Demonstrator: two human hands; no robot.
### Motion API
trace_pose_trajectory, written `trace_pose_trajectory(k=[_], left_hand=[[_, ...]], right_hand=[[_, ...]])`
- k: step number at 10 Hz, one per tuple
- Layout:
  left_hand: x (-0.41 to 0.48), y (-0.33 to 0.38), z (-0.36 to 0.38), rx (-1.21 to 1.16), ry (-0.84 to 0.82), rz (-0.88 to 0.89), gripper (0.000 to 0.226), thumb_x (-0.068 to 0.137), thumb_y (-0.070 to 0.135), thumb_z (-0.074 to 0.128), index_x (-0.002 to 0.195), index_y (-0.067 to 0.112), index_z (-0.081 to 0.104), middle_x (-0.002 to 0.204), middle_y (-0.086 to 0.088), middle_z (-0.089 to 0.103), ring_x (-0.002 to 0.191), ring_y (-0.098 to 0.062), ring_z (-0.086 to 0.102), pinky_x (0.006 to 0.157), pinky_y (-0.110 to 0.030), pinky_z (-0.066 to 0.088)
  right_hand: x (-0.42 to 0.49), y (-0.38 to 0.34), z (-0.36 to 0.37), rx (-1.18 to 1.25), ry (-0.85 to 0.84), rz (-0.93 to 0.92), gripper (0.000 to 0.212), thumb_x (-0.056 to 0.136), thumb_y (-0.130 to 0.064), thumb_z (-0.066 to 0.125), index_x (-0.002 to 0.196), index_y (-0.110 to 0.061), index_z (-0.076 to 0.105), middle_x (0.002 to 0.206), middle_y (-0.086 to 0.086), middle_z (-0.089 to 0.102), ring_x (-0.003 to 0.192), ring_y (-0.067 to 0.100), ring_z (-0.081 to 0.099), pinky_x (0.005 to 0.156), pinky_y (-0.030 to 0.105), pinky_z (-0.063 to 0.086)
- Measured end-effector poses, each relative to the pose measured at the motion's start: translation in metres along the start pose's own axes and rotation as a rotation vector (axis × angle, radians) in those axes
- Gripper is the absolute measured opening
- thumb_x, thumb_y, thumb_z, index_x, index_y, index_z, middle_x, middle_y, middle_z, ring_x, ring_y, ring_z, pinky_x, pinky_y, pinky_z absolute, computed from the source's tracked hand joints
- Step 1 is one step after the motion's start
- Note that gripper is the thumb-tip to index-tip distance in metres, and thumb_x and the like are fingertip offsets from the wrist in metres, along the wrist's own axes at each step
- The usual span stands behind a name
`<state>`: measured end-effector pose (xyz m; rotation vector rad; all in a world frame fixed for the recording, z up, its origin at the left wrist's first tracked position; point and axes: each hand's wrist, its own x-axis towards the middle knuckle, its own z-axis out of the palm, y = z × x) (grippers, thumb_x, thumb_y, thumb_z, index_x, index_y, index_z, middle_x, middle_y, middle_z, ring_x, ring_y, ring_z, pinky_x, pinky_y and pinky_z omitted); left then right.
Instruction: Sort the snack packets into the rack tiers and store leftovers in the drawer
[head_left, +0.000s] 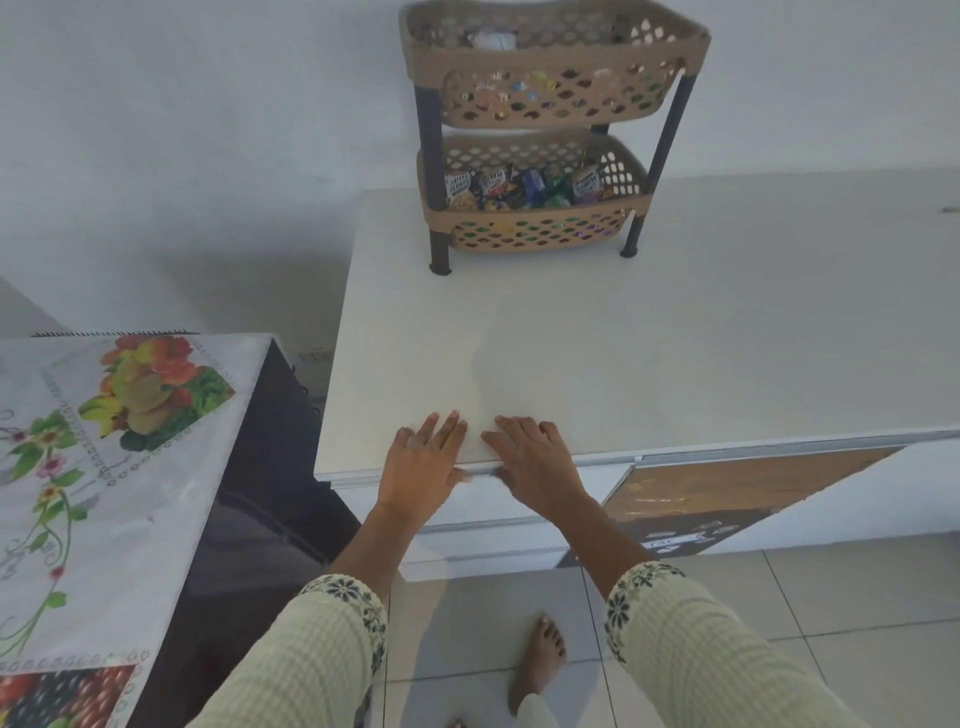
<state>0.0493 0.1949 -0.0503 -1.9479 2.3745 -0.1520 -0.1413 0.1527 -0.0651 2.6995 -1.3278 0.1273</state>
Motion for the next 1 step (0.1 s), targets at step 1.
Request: trace_pose_trajectory(k=[1], left_hand=[[0.008, -0.0096, -0.0147, -0.037, 0.025, 0.06, 0.06, 0.097, 0.056, 0.037, 0.137, 0.014, 0.049, 0.149, -0.004, 0.046, 0.13, -0.024, 0.051, 0.096, -0.04, 0.044]], right_hand=[[0.0046, 0.0086, -0.0134, 0.098, 0.059, -0.077, 0.039, 0.082, -0.048, 0.067, 0.106, -0.017, 0.067, 0.11, 0.003, 0.068, 0.091, 0.025, 0.064, 0.071, 0.035, 0.051]])
